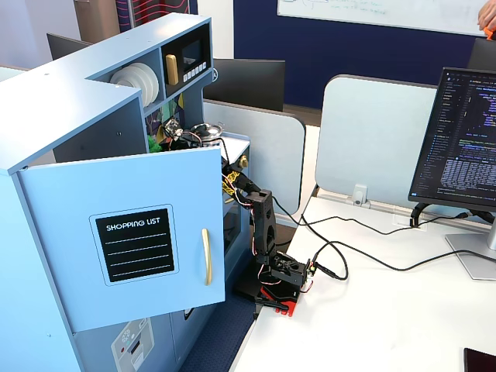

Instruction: Pick up the green pineapple from the left cabinet and place it in the green recipient

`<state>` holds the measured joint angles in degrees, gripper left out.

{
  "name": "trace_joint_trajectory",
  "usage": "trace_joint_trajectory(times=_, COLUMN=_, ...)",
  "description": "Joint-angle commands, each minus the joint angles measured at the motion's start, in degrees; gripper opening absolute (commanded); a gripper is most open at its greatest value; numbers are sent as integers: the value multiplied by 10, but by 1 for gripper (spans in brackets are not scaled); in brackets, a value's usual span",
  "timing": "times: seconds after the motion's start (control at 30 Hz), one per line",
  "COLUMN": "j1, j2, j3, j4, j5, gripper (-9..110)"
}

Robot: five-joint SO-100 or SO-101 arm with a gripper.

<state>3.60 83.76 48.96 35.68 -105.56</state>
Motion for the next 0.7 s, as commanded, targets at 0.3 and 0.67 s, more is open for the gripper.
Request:
trace_joint_trajectory(times=0.3, j1=-20, j2=2, j3=-42, j4=-34, j5=40, gripper=23)
trace_joint_trajectory(times=0.67, j1=-25, j2=18, j3=-36, j4=-33, j5=53, gripper=27)
